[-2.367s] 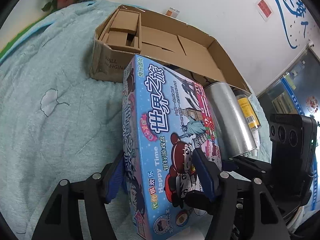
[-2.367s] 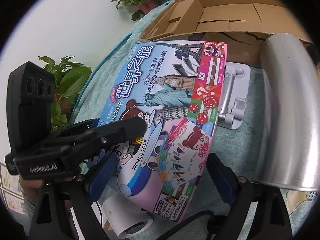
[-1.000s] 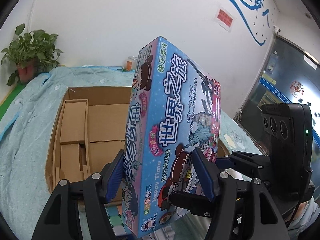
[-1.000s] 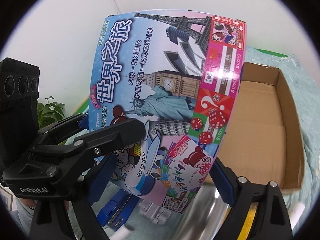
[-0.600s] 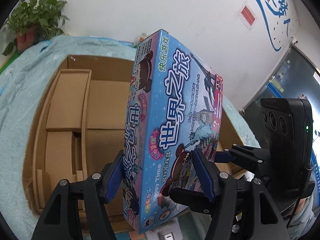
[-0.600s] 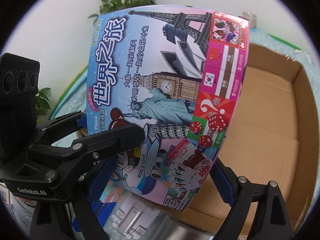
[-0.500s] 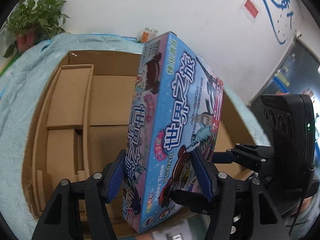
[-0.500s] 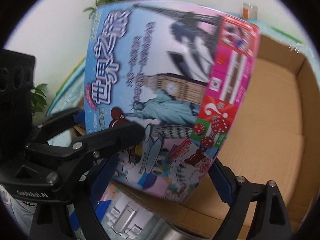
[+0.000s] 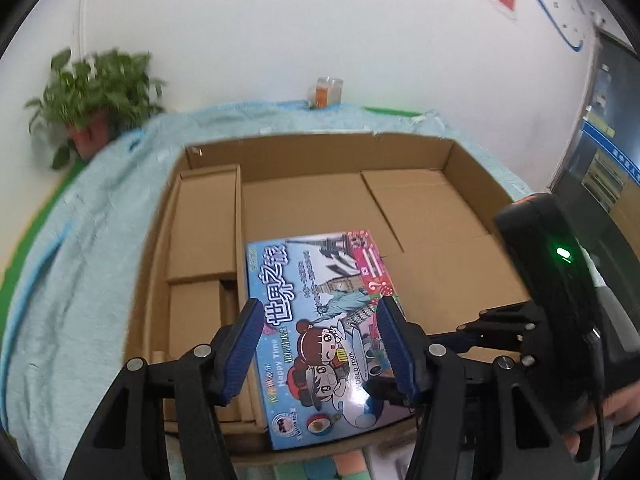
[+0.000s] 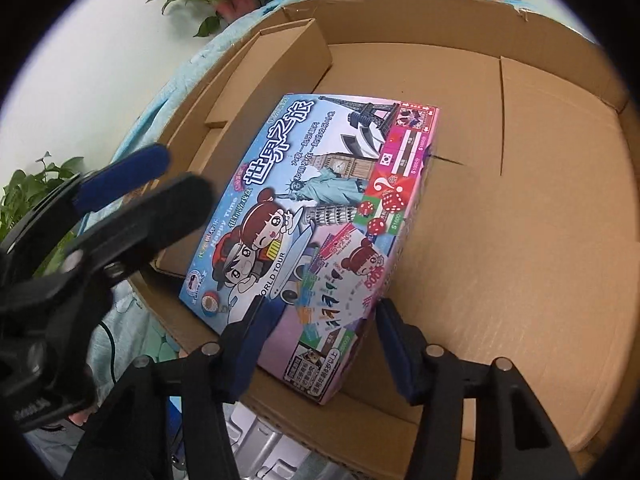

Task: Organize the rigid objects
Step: 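Lower the game box flat into the box beside the divider and release, then move both grippers to the silver metal can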

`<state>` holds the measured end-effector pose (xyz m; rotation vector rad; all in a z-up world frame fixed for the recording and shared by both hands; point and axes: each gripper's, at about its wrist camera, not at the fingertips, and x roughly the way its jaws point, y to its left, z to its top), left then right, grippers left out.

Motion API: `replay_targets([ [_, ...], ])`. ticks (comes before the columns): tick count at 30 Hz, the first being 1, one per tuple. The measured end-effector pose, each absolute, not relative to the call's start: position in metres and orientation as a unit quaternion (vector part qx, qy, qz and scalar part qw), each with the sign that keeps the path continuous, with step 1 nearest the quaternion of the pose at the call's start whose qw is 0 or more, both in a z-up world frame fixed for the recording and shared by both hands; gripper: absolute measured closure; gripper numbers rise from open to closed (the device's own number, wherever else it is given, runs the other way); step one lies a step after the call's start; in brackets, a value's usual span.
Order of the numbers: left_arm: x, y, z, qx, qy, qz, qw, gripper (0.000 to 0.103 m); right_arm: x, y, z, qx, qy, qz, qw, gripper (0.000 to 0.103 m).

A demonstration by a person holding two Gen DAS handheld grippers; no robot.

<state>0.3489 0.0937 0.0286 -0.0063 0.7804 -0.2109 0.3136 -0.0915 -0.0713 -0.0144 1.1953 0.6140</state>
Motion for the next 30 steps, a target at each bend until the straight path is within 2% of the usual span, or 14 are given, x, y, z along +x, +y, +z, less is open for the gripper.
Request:
replay_targets([
  [2,0.33,0.093,0.04,0.013,0.357,-0.091,0.929,0.045,0.307,-0.104,-0.066,0.01,0.545,0.282,0.79,0.047],
  [3,0.314,0.092,0.044,0.021,0.349,-0.082,0.933,0.04,0.302,-0.111,-0.06,0.009,0.534,0.271,0.801,0.034],
  [4,0.302,0.091,0.047,0.028,0.343,-0.07,0.936,0.029,0.292,-0.118,-0.053,0.003,0.518,0.251,0.818,0.025],
  [5,0.288,0.091,0.05,0.031,0.333,-0.056,0.941,0.014,0.279,-0.124,-0.043,-0.004,0.494,0.229,0.839,0.016],
  [7,0.258,0.093,0.055,0.022,0.313,-0.038,0.949,0.0,0.25,-0.135,-0.024,-0.021,0.447,0.194,0.873,0.016],
  [11,0.218,0.089,0.056,0.013,0.3,-0.012,0.954,0.0,0.195,-0.16,0.004,-0.021,0.386,0.15,0.91,0.016],
  [15,0.183,0.074,0.056,-0.002,0.317,-0.016,0.948,0.0,0.158,-0.168,0.01,-0.014,0.37,0.125,0.92,0.016],
  [30,0.108,0.021,0.058,-0.022,0.38,-0.037,0.924,0.001,0.069,-0.195,-0.014,0.002,0.374,0.083,0.923,0.016],
])
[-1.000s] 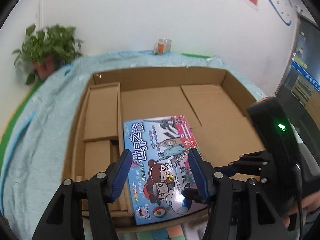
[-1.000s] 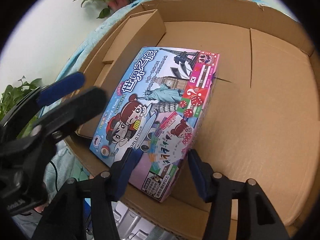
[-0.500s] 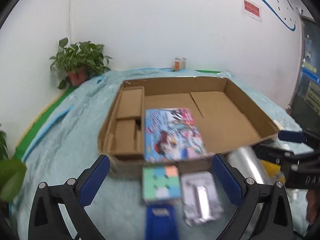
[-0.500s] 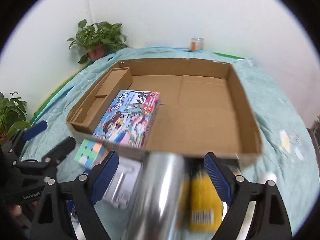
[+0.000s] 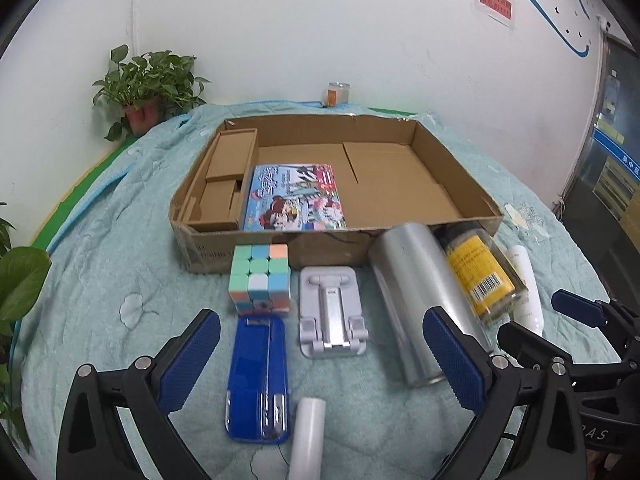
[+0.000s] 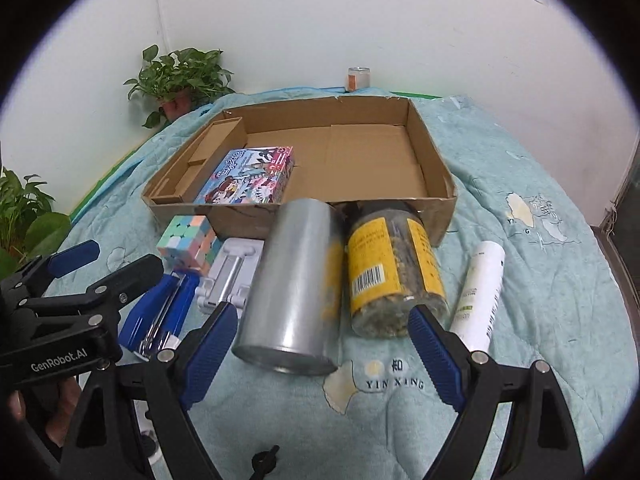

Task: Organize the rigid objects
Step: 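Move both grippers to the silver metal can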

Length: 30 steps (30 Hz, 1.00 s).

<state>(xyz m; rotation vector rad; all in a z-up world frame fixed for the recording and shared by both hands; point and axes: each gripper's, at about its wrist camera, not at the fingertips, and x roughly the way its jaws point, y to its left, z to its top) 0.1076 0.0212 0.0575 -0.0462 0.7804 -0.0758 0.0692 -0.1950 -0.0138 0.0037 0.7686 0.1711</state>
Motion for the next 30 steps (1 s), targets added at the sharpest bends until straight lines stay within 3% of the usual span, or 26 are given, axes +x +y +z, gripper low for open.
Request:
replay_targets([
  [10,0.099,0.014,0.061,-0.038,0.399,-0.05,0.915,0.001,0.059,-0.196,-0.024,-0.012,0.394,0.094,0.914,0.016],
  [19,0.129,0.015,0.043,-0.097,0.468,-0.117,0.871,0.001,0.076,-0.197,-0.037,-0.016,0.424,0.111,0.899,0.016],
  [27,0.169,0.0,0.012,-0.152,0.521,-0.205,0.814,0.002,0.096,-0.207,-0.053,0.072,0.472,0.201,0.855,0.016],
  [30,0.19,-0.007,0.001,-0.176,0.535,-0.232,0.793,0.009,0.108,-0.21,-0.053,0.09,0.479,0.216,0.846,0.016],
])
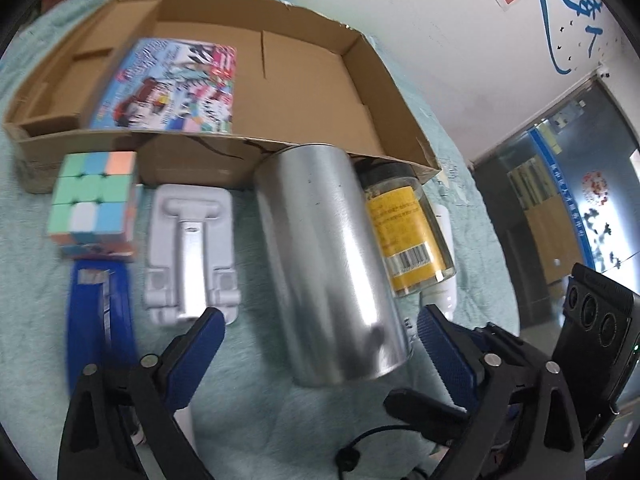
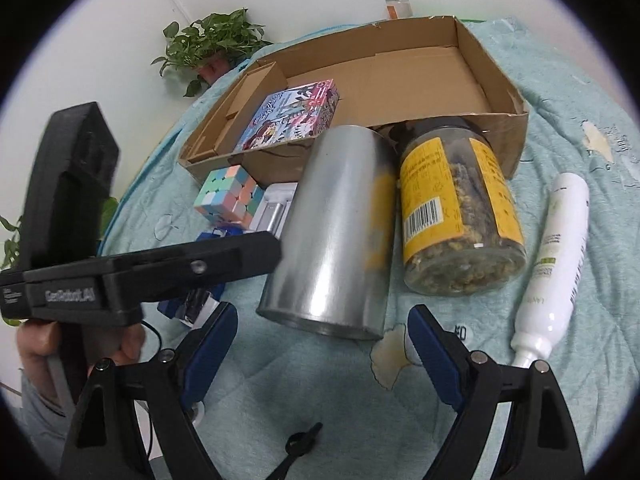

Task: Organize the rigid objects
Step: 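Move both grippers to the silver metal can, then grasp the silver can with both grippers and lift it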

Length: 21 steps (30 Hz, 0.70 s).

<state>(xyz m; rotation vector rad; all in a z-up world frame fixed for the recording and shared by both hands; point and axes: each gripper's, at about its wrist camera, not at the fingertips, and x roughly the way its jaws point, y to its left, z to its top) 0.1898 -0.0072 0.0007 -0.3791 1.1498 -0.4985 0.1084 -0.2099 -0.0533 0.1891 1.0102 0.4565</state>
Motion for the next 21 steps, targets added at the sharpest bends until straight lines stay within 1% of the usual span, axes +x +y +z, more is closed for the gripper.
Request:
replay_targets([
  [2,0.204,-0.014,-0.007,-0.178,0.546,-0.244,0.781,0.01,0.117,-0.208,-0.057,0.101,0.49,0.228,0.835,0.017],
  [3,0.21,-0.017,-0.011,-0.176,0.551,-0.243,0.778,0.016,0.12,-0.206,-0.06,0.103,0.497,0.23,0.831,0.022],
  [4,0.214,-0.019,-0.015,-0.174,0.558,-0.243,0.774,0.023,0.123,-0.204,-0.063,0.103,0.504,0.232,0.825,0.024],
  [5,0.219,-0.023,-0.02,-0.177,0.565,-0.25,0.766,0.024,0.126,-0.201,-0.066,0.102,0.511,0.233,0.821,0.025],
  [14,0.227,-0.027,-0.023,-0.176,0.568,-0.253,0.763,0.025,0.136,-0.2,-0.073,0.101,0.518,0.244,0.814,0.024],
  [21,0.189,-0.038,-0.026,-0.174,0.588,-0.245,0.751,0.025,0.117,-0.201,-0.074,0.078,0.547,0.269,0.789,0.024],
])
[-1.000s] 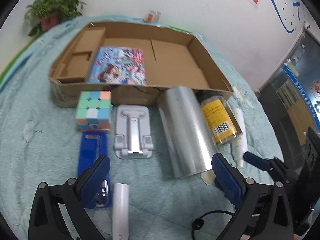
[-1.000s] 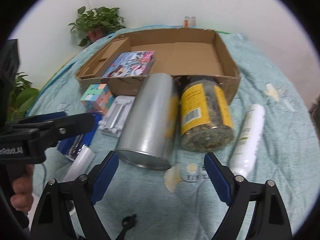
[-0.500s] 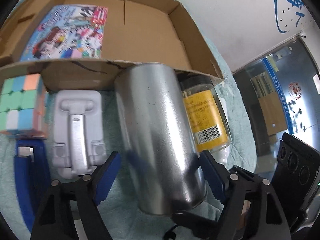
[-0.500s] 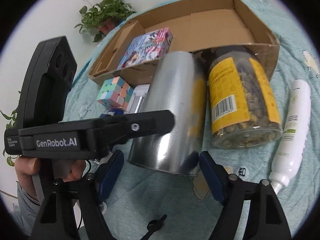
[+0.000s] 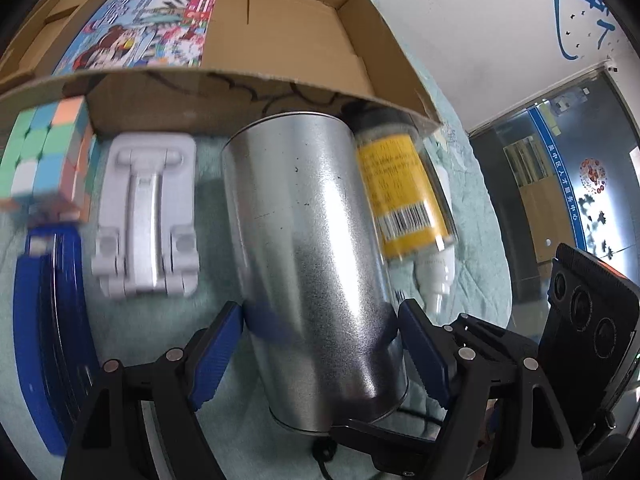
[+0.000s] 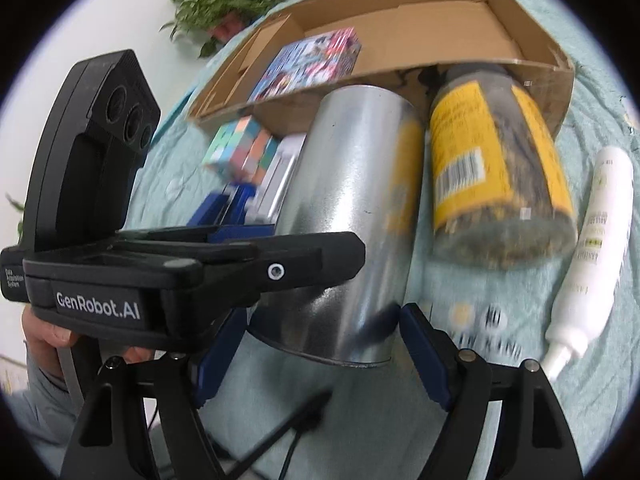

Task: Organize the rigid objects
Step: 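Grasp the silver can with both grippers and lift it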

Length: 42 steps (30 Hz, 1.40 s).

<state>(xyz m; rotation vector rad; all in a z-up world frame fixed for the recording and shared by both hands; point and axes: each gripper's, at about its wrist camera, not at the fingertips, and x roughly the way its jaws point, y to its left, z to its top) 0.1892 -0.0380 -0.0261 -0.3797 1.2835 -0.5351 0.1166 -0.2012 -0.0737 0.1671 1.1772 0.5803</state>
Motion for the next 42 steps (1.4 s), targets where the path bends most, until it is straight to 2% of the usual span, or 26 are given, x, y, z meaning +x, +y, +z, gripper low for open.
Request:
replay_targets([
  [4,0.18,-0.034,-0.031,-0.197,0.592,-0.248,0.741,0.024,0.108,-0.2,-0.073,0.071,0.559,0.279,0.778,0.023],
  [8,0.187,-0.03,-0.041,-0.213,0.599,-0.253,0.729,0.016,0.117,-0.206,-0.076,0.094,0.564,0.278,0.772,0.023],
  [17,0.197,-0.016,-0.05,-0.213,0.594,-0.268,0.728,0.012,0.129,-0.197,-0.085,0.101,0.568,0.283,0.766,0.018],
  [28,0.197,-0.046,-0.07,-0.178,0.6,-0.267,0.733,0.015,0.13,-0.175,-0.089,0.058,0.572,0.269,0.772,0.013],
  [42,0.204,-0.051,0.006,-0.138,0.523,-0.263,0.799,0.015,0.13,-0.181,-0.034,0.051,0.49,0.307,0.814,0.013],
])
